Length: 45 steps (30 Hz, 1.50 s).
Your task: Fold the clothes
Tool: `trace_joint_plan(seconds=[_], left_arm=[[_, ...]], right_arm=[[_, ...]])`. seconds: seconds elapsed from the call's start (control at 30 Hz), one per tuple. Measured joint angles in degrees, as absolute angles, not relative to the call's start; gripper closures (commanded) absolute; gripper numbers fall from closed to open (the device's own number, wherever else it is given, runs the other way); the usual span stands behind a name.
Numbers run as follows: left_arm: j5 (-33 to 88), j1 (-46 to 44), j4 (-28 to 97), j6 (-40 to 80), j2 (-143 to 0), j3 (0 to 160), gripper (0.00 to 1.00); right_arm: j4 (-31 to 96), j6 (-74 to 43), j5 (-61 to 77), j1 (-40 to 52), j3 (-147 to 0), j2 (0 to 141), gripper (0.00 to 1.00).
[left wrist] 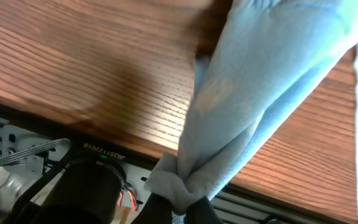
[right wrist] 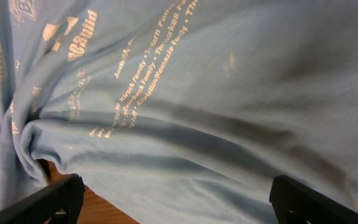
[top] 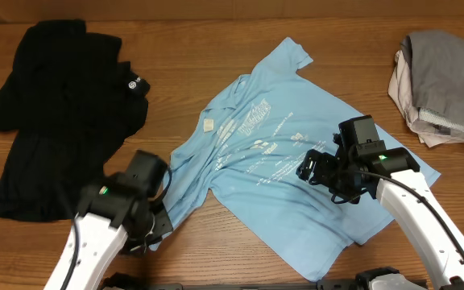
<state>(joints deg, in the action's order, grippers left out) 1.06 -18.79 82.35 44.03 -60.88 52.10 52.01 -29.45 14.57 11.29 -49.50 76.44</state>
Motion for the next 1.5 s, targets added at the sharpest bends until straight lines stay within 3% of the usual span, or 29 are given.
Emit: trace_joint_plan(seconds=[0.1,0.3,0.5,0.73,0.9,1.17,1.5], left_arm=[[0.1,-18.8,82.3,44.6,-58.5,52.1,0.72],[-1.3,-18.8,81.7,45.1,-58.3,52.1,0.69],[-1.2,-18.8,69.6,44.0,-58.5,51.8,0.51],[0.4,-18.8,44.2,33.5,-65.3,51.8,0.5],[0.9,-18.8,28.9,22.9,-81.2,52.9,0.5],[0.8,-18.8,25.4,10.4,-103.9,63.4,0.52],[0.9,-18.8,22.6,4.4,-111.2,69.1,0.59]], right_arm=[[51.8,-29.3,14.6,11.3,-49.5,76.4,0.0],[52.1,-29.3,14.6,11.3,-49.5,76.4,0.0],[51.5,-29.3,14.5,11.3,-49.5,76.4,0.0],[50.8,-29.1,14.6,11.3,-49.5,76.4,0.0],[50.9,-29.1,14.6,11.3,-49.5,76.4,0.0],[50.9,-29.1,14.5,11.3,-49.5,76.4,0.0],[50.9,-29.1,14.6,11.3,-49.5,76.4,0.0]])
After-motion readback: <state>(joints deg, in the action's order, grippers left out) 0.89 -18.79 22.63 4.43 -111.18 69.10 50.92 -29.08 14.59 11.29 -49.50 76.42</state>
